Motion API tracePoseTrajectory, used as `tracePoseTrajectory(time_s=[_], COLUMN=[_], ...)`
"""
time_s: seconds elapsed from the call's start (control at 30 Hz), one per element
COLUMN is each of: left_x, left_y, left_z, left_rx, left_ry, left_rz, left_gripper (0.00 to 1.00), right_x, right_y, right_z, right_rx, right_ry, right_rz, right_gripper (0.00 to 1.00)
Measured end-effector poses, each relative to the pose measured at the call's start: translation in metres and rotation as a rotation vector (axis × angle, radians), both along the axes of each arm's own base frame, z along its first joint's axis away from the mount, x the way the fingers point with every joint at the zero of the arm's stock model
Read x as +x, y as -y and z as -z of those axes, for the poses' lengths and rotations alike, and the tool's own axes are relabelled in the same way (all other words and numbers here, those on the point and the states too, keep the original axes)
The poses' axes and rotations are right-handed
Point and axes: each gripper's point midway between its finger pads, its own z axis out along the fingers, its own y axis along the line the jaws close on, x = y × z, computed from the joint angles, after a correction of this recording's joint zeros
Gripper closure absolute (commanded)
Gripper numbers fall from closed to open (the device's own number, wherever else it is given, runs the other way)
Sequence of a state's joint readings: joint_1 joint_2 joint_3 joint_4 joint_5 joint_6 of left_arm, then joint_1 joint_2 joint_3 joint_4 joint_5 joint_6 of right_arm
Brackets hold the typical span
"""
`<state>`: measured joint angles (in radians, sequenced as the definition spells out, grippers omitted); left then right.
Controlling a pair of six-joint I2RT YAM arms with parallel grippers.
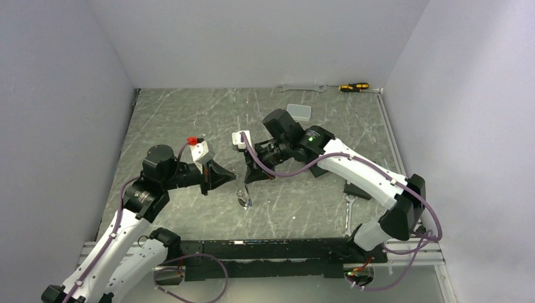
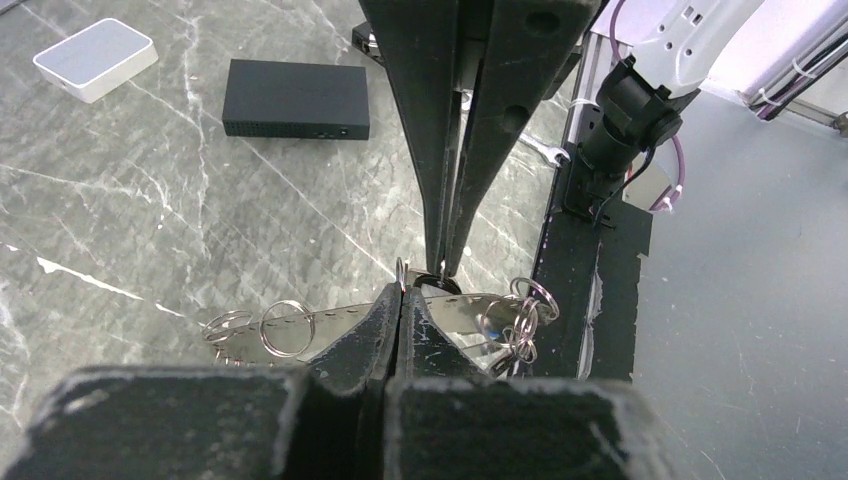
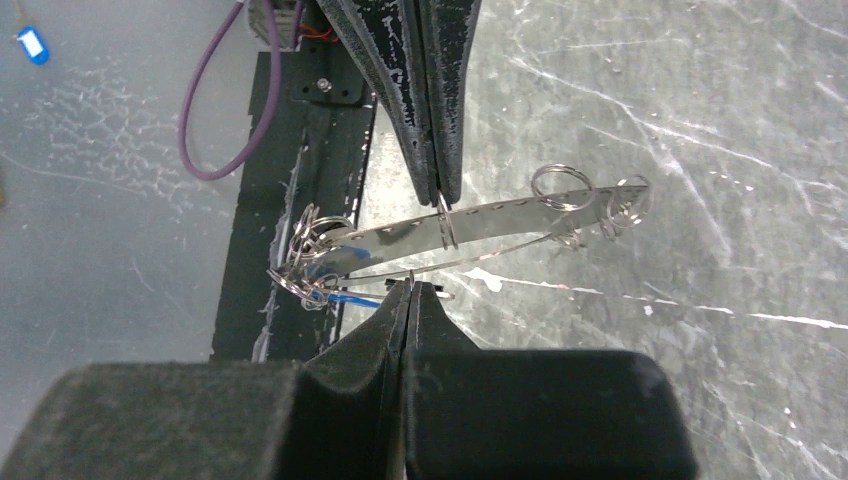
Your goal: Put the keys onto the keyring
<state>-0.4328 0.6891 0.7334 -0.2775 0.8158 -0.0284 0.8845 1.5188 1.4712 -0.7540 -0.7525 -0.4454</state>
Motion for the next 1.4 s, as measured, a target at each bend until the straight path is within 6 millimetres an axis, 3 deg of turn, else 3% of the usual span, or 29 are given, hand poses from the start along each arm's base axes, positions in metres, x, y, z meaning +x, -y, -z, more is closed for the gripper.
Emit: tracePoseTrajectory(time_s=[1.13,1.4], left_x=[0.003,0.004], left_y=[-0.002,-0.002], left_z=[-0.009,-0.012], left_rx=[-0.018,-0.023], left_ry=[0.04,0.05], left_rz=[-0.032,-0.034], left_gripper=[1.0,1.0], right_x=[0.017,0.021], right_y=[-0.018,-0.015], right_z=[-0.025,-0.042], right_rx=[0.086,0.13], right_ry=[0.008,0.051], right_rz=[0.104,0.149], right_gripper=[1.0,1.0])
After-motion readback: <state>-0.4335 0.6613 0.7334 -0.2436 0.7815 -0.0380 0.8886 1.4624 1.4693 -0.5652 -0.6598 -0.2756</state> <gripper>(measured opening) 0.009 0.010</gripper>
